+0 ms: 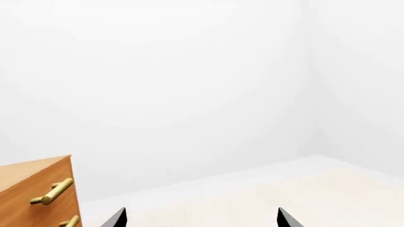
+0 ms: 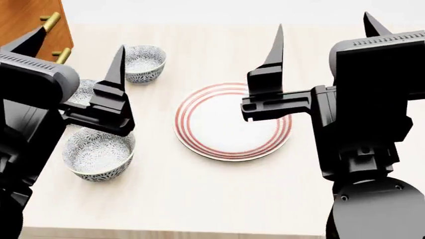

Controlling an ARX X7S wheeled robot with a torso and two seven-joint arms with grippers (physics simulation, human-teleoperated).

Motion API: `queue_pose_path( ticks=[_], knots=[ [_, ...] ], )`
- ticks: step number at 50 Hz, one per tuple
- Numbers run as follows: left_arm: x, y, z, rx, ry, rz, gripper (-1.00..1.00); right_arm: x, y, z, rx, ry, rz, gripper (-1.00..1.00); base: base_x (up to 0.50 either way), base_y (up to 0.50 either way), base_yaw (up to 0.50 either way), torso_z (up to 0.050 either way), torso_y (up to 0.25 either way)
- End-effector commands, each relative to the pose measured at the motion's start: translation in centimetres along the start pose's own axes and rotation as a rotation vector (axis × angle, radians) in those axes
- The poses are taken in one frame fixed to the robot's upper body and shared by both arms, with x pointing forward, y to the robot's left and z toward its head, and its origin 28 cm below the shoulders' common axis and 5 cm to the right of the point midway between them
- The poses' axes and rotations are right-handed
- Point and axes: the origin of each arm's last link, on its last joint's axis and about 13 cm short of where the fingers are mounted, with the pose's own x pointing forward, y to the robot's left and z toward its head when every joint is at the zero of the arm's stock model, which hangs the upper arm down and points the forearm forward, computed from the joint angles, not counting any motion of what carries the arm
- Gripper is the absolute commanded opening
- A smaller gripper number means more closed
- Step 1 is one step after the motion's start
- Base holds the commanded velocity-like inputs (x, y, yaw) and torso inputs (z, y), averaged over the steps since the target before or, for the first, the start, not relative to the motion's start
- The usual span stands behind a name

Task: Put the bowl at the front on the plate.

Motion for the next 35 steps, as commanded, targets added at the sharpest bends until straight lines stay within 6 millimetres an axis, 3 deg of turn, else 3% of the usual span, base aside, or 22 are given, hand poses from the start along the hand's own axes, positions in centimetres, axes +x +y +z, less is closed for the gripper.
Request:
queue_pose_path(
  ticks=[1, 17, 35],
  knots=[
    [0.4, 0.2, 2.2, -0.001, -0.030, -0.020, 1.00, 0.7, -0.4, 1.3, -0.021, -0.019, -0.002, 1.00, 0.00, 0.00, 0.00, 0.000, 0.000],
    [1.1, 0.5, 4.8, -0.016, -0.081, -0.009, 1.00, 1.5, -0.6, 2.5, -0.032, -0.029, 0.008, 1.00, 0.00, 0.00, 0.00, 0.000, 0.000],
    [1.6, 0.2, 5.1, -0.007, -0.074, -0.029, 1.00, 1.7, -0.6, 2.8, -0.020, -0.030, 0.024, 1.00, 0.00, 0.00, 0.00, 0.000, 0.000]
  ],
)
